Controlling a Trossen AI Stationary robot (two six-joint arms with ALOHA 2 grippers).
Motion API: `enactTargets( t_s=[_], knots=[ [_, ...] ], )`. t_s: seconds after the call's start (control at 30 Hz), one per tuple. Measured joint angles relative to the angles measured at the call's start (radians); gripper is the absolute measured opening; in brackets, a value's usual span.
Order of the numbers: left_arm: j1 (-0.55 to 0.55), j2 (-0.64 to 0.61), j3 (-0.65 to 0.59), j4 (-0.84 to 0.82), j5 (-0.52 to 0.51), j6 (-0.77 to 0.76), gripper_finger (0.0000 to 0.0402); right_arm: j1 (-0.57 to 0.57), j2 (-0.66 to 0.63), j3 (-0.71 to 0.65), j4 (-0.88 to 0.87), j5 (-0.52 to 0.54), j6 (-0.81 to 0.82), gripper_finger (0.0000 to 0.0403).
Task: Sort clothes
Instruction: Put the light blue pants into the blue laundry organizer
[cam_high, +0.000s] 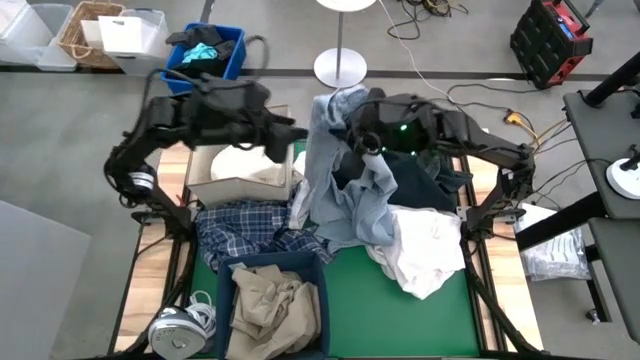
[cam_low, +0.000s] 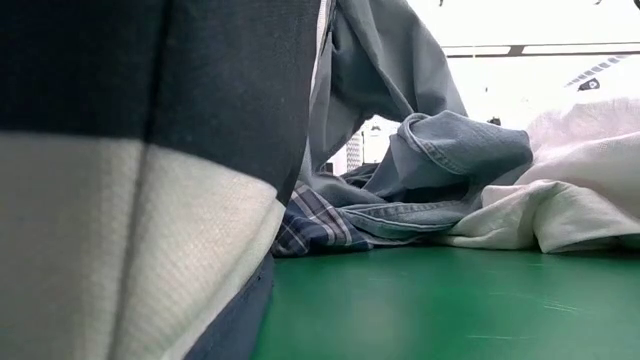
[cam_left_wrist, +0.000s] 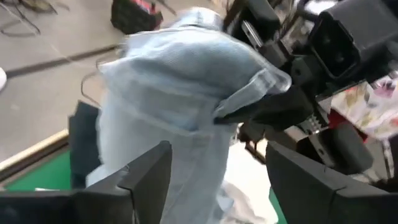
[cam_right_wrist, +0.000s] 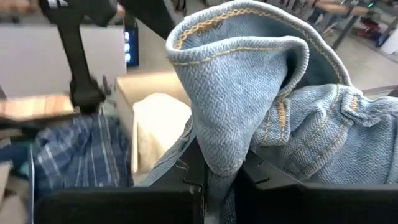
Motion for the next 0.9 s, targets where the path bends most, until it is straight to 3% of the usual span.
enactTargets(
  t_s=[0.23,0.3,0.4,0.47,0.63,0.7,0.8,0.9],
  knots=[
    [-0.001,-0.080,0.000,0.005,-0.045,0.033,0.0245,0.002,-0.010,0.111,0.015,-0.025,-0.028,0.0024],
    [-0.004,-0.096,0.000,0.005,-0.046,0.068,0.0245,0.001,-0.011,0.156,0.017,-0.082,-0.040,0.0024],
    [-0.005,-0.115,0.000,0.012,-0.037,0.145,0.0245,0.001,-0.023,0.193,0.081,-0.235,-0.049,0.0024],
    [-0.008,-0.123,0.000,0.060,0.005,0.226,0.0245,-0.004,-0.045,0.185,0.183,-0.404,-0.027,0.0024],
    [-0.031,-0.122,-0.001,0.380,0.285,0.423,0.0245,-0.016,-0.053,0.195,0.464,-0.778,0.094,0.0024],
    [-0.041,-0.114,-0.001,0.474,0.340,0.481,0.0245,-0.016,-0.049,0.195,0.592,-0.895,0.175,0.0024],
    [-0.042,-0.092,0.000,0.515,0.362,0.525,0.0245,-0.015,-0.034,0.195,0.840,-1.008,0.357,0.0024],
    [-0.042,-0.056,-0.002,0.475,0.365,0.540,0.0245,-0.004,-0.018,0.195,1.067,-1.017,0.546,0.0024]
  ],
)
